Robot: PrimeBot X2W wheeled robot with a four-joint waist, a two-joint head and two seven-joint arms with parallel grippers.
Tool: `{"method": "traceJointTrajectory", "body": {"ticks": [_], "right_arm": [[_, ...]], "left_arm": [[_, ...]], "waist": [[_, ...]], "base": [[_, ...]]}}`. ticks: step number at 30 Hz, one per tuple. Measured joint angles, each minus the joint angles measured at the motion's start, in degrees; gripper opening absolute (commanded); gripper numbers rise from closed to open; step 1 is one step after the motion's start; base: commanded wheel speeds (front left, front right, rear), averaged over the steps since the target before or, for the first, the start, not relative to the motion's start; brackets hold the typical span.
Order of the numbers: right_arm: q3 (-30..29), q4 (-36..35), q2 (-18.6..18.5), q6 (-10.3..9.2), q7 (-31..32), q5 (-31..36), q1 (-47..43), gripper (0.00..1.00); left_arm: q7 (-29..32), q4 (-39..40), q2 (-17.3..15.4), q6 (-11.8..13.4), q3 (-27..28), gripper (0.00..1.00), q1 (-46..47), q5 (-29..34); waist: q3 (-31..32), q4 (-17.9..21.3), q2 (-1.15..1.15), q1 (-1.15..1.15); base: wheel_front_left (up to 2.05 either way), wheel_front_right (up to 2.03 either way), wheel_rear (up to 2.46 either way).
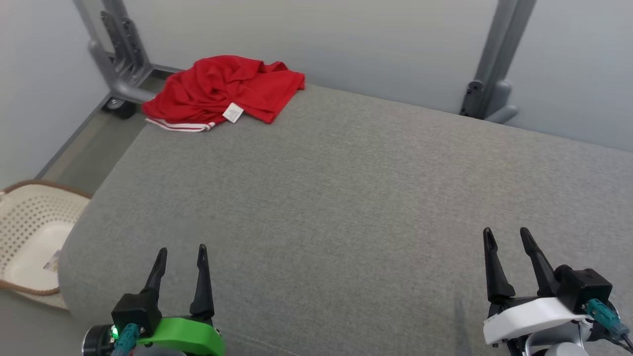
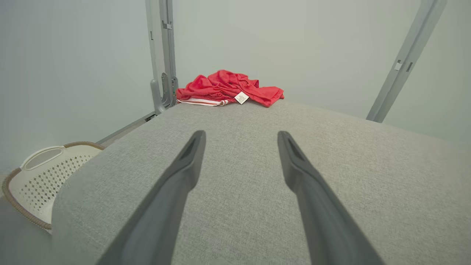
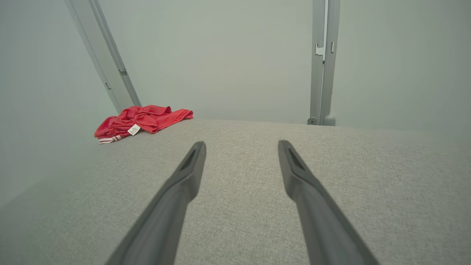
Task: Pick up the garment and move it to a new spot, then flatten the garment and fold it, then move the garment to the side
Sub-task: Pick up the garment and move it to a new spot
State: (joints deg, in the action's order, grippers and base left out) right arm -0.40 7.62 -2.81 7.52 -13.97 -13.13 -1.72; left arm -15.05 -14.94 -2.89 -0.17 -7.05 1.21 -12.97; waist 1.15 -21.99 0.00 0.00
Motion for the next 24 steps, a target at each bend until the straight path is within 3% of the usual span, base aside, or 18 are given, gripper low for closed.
{"method": "traceJointTrajectory", "body": {"ticks": [5, 10, 18, 24], "right_arm": [[3.09, 0.0, 0.08, 0.01, 0.81, 0.87, 2.85, 1.0], [4.48, 1.09, 0.07, 0.01, 1.04, 1.04, 4.33, 1.0], [3.03, 1.34, 0.05, 0.01, 0.68, 1.19, 4.53, 1.0], [0.44, -0.71, 0.0, 0.0, 0.44, 2.26, 3.15, 1.0]], "left_arm": [[-0.07, 3.18, -0.02, 1.2, 2.6, 1.0, -1.39, -0.18], [-0.08, 5.3, -0.04, 1.69, 3.48, 1.0, -2.74, -0.4], [-0.08, 5.71, -0.01, 1.62, 2.77, 1.0, -2.83, -0.4], [-0.08, 4.57, -0.48, 0.18, 2.07, 1.0, 0.96, 0.26]], "waist": [[-1.08, -5.26, 0.0, 0.0], [-2.84, -8.1, 0.0, 0.0], [-4.26, -9.07, 0.0, 0.0], [-5.25, -8.84, 0.0, 0.0]], "base": [[0.0, 0.0, 0.0], [0.0, 0.0, 0.0], [0.0, 0.0, 0.0], [0.0, 0.0, 0.0]]}}
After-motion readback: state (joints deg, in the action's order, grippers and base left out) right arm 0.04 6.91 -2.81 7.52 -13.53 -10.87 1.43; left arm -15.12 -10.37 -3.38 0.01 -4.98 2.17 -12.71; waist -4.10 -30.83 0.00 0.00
